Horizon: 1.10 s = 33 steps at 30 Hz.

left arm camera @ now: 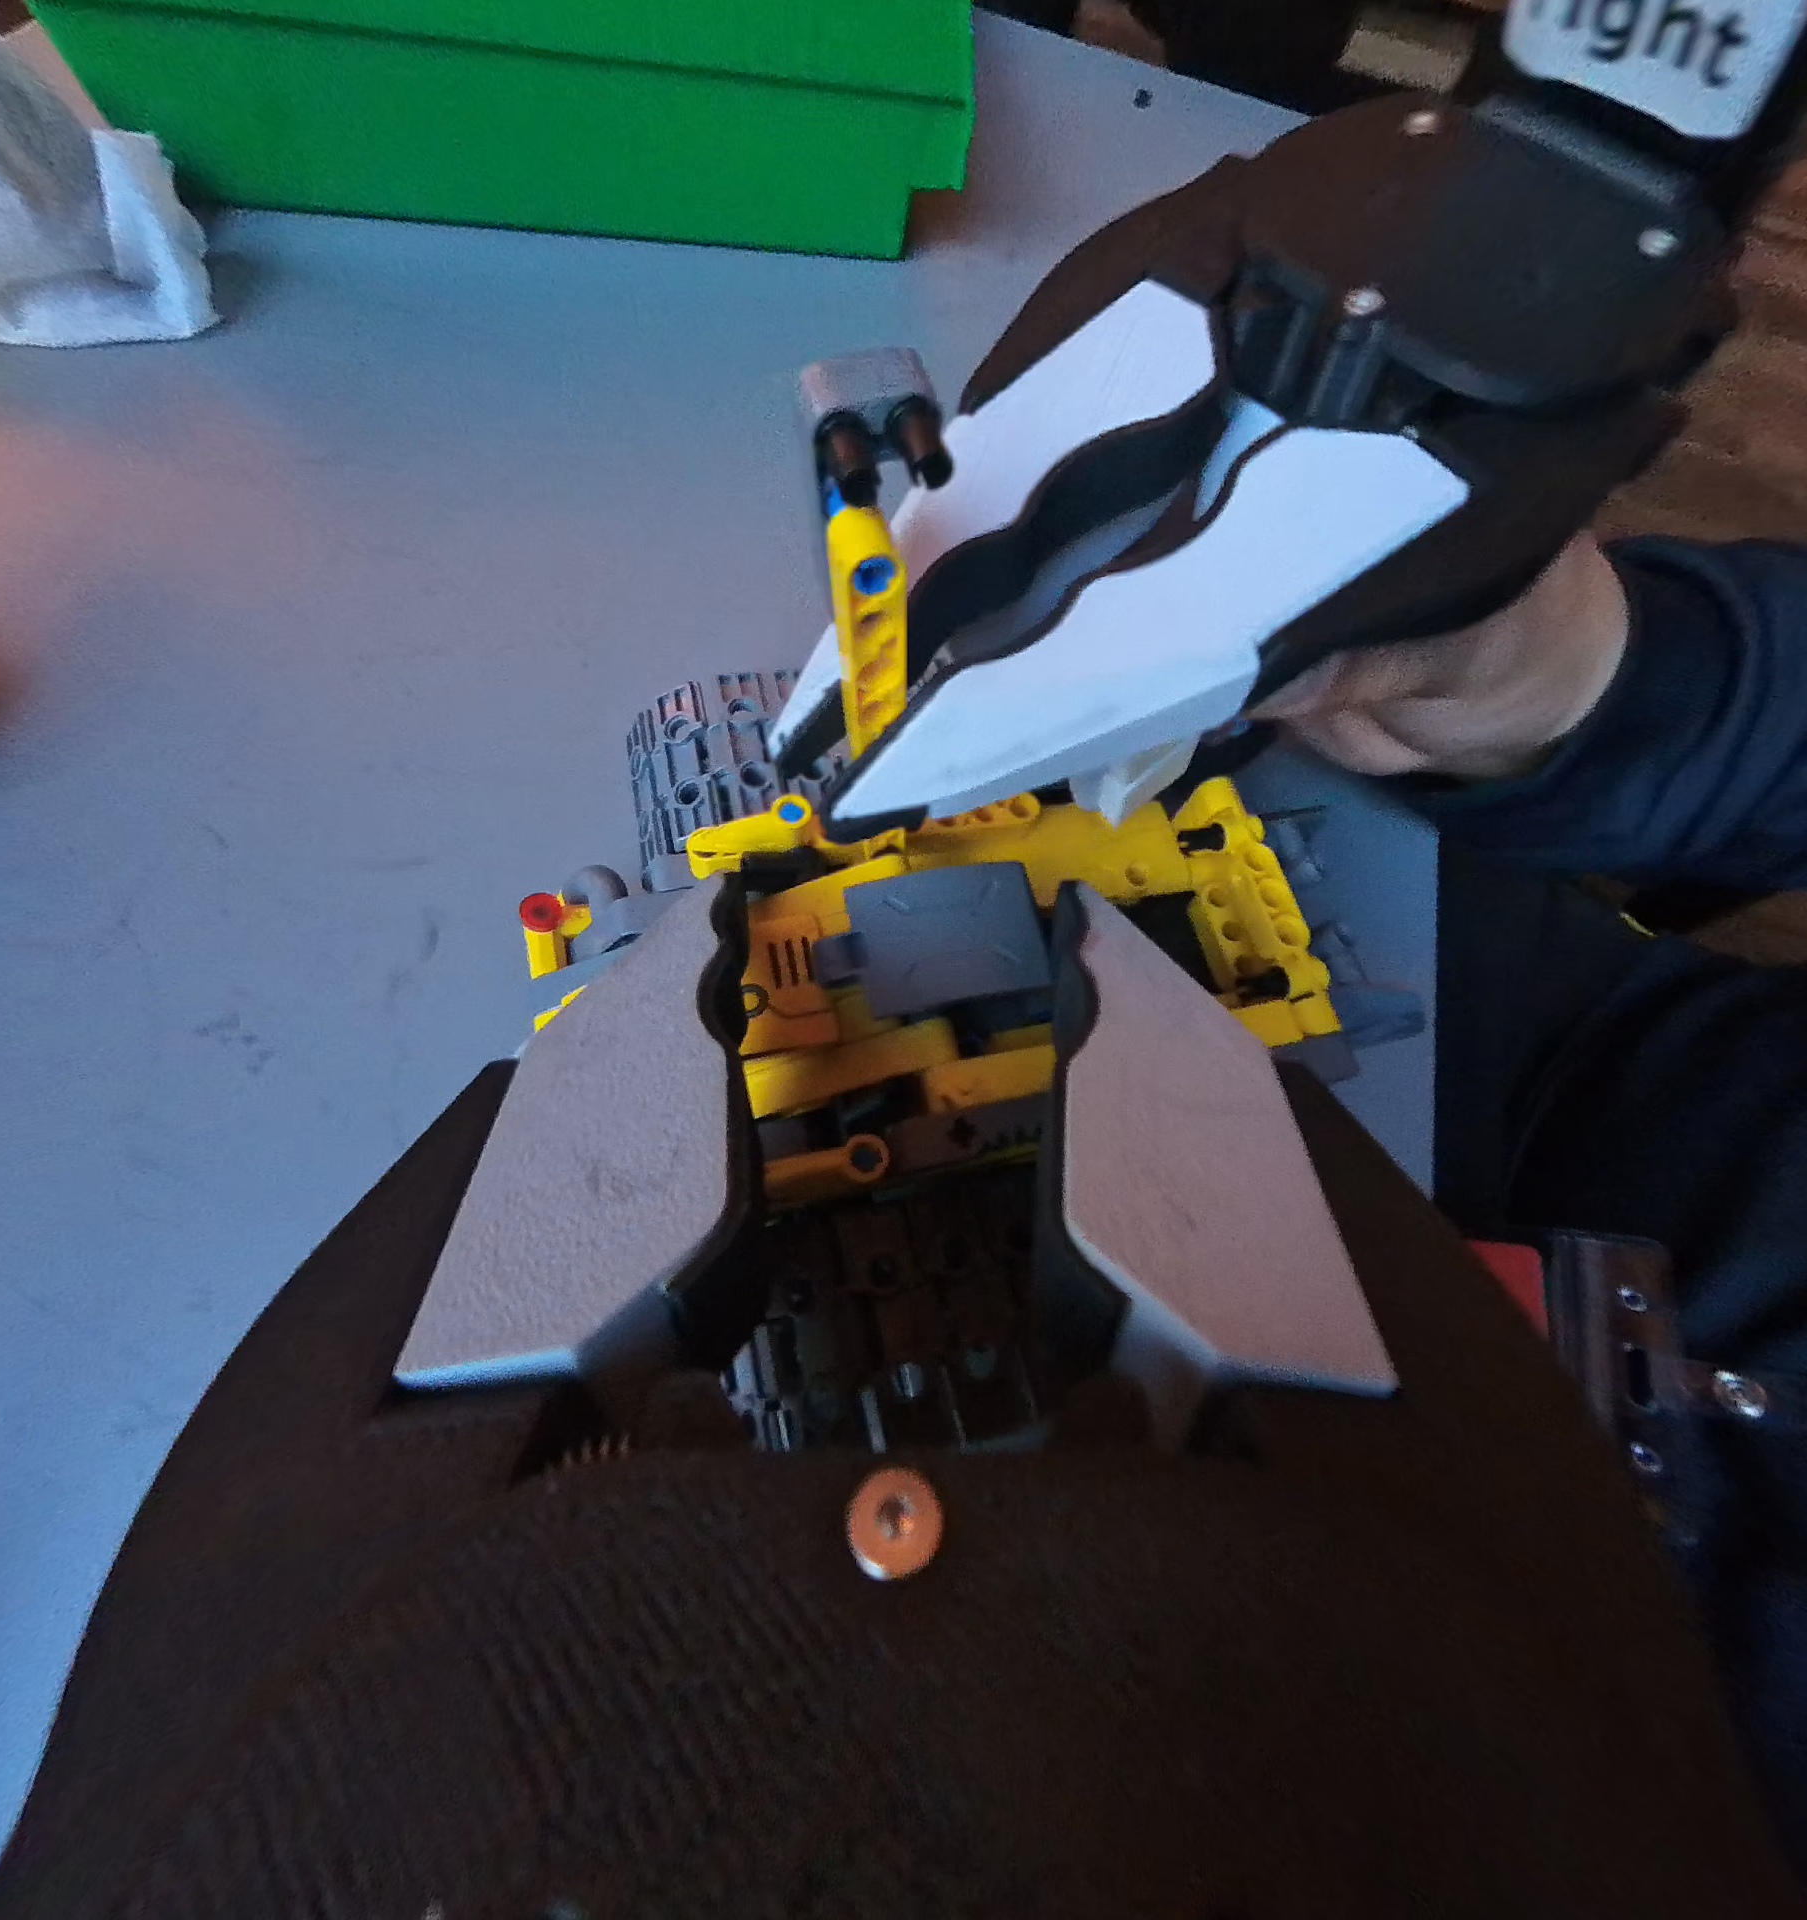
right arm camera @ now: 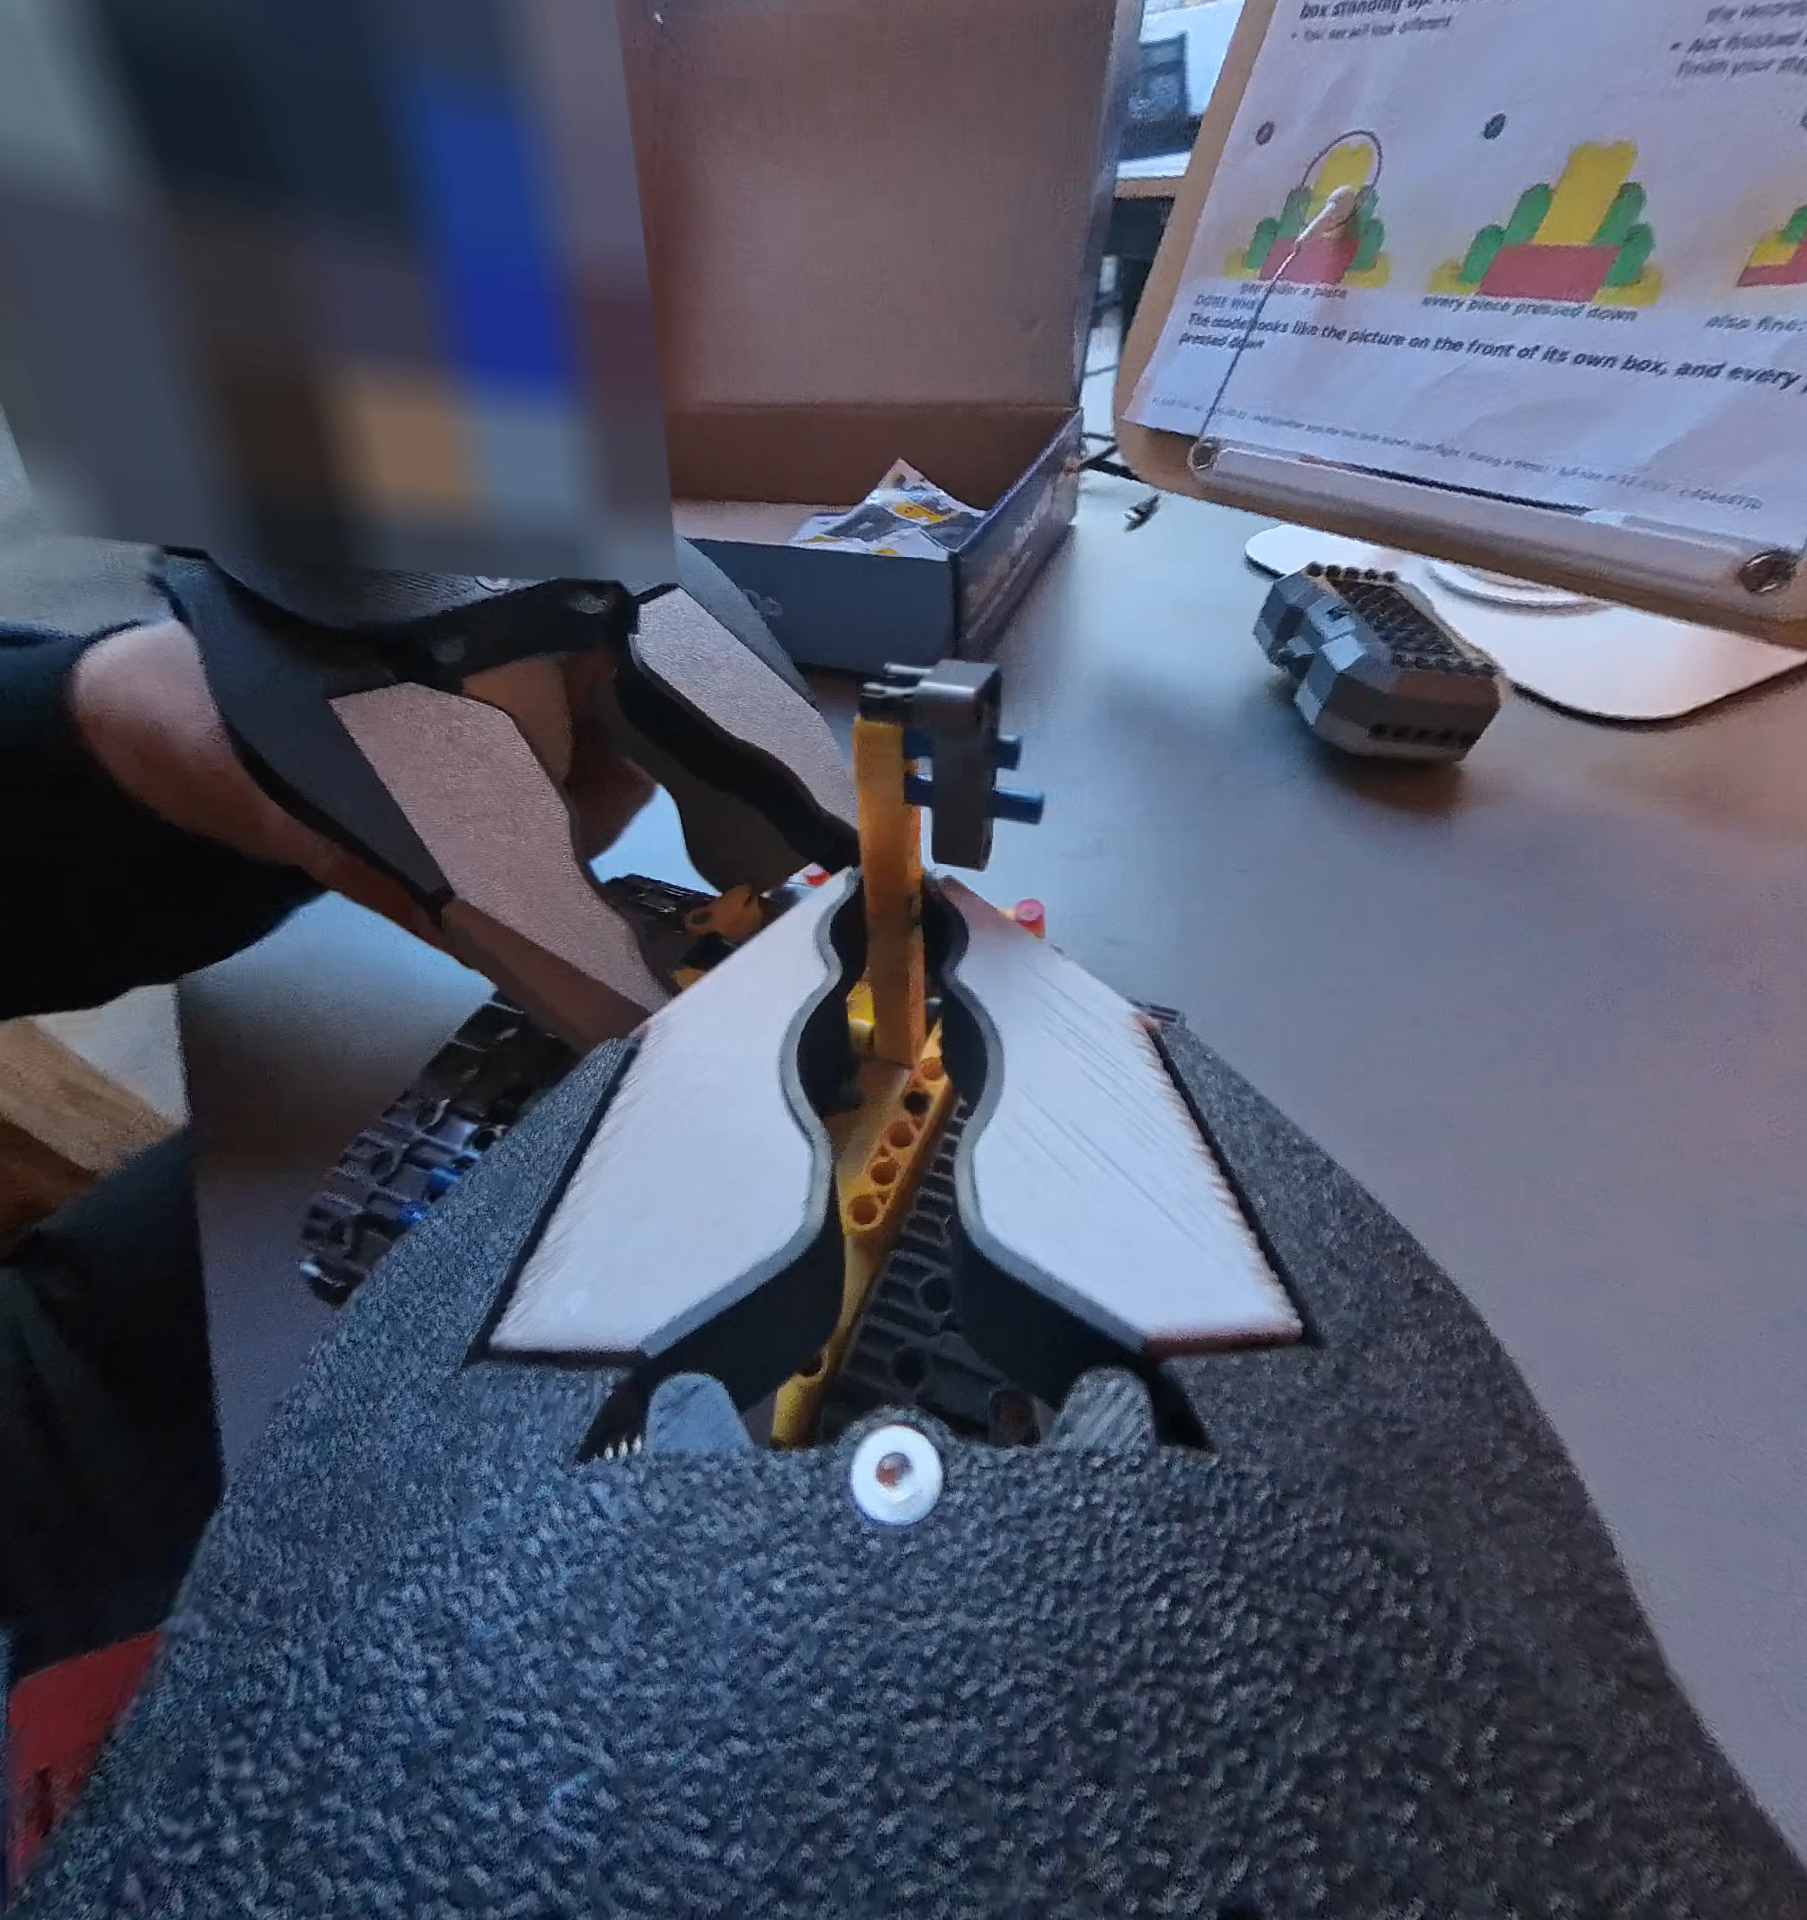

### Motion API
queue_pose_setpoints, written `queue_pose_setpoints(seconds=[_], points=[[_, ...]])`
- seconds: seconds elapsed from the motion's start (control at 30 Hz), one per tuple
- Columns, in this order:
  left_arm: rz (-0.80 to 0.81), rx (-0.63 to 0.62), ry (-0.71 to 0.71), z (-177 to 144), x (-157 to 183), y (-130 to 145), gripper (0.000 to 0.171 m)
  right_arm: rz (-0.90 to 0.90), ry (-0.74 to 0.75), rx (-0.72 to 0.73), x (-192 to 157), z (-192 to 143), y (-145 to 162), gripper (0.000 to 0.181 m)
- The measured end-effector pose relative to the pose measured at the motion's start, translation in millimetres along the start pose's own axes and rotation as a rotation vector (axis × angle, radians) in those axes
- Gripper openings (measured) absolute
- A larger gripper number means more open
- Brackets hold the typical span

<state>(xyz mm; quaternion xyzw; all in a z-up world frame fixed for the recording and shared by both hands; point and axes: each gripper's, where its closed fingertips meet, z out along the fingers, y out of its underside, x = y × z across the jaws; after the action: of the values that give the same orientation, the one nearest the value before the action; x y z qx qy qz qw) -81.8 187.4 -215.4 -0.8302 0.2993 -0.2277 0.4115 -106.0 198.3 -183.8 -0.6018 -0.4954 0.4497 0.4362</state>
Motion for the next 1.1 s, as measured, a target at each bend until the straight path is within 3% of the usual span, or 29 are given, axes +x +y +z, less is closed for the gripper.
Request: queue_pose_setpoints(seconds=[0.1, 0.3, 0.4, 0.5, 0.77, 0.97, 1.1], points=[[0.042, -0.055, 0.089, -3, 3, 0, 0.059, 0.065, -0.07, 0.004, -1, -2, 0, 0.008], [0.327, -0.257, 0.209, -7, 1, 5, 0.062, 0.096, -0.123, -0.016, -1, 0, 0, 0.009], [0.426, -0.26, 0.226, -6, 0, 1, 0.058, 0.131, -0.135, 0.011, 2, -1, -3, 0.01], [0.509, -0.216, 0.276, -8, 11, 0, 0.042, 0.186, -0.206, 0.033, 0, -4, -6, 0.011], [0.39, -0.23, 0.328, 0, 8, 3, 0.048, 0.139, -0.187, -0.005, 2, 1, -4, 0.011], [0.319, -0.222, 0.27, 2, 8, 3, 0.049, -0.06, -0.008, -0.047, 7, 4, -3, 0.009], [0.264, -0.208, 0.218, 2, 7, 4, 0.046, -0.105, 0.064, -0.037, 9, 4, -1, 0.017]])
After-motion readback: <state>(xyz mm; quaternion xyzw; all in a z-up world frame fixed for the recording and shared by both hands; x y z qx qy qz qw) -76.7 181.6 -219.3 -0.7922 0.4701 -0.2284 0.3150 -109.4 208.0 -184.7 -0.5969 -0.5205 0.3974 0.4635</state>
